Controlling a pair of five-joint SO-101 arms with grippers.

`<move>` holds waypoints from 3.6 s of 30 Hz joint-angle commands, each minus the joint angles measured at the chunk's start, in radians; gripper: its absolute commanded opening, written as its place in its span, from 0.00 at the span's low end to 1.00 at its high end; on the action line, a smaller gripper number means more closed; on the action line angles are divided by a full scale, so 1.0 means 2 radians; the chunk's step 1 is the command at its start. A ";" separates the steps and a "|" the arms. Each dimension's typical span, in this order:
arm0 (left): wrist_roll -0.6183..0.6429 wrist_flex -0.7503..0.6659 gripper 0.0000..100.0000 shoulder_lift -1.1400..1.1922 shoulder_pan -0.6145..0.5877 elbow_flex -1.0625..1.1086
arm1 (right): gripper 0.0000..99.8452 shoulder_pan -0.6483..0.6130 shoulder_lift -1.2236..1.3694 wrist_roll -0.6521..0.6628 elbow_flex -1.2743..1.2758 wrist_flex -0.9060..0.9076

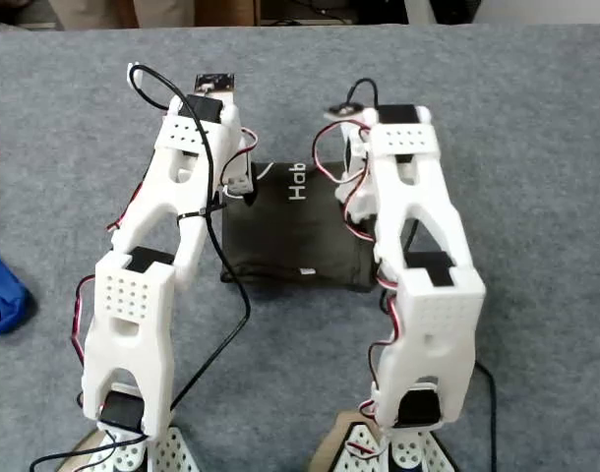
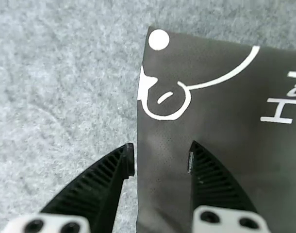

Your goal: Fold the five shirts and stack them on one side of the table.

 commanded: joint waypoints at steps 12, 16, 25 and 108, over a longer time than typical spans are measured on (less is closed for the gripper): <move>-0.074 -0.025 0.19 0.004 -0.023 -0.114 | 0.24 0.024 -0.347 -0.064 0.252 -0.052; -0.133 -0.024 0.19 0.011 -0.021 -0.110 | 0.24 0.016 -0.401 -0.061 0.333 -0.069; -0.213 -0.027 0.19 0.011 -0.038 -0.127 | 0.24 -0.022 -0.428 -0.064 0.417 -0.071; 0.120 -0.074 0.19 0.115 -0.017 -0.110 | 0.24 -0.038 -0.345 -0.516 0.573 -0.398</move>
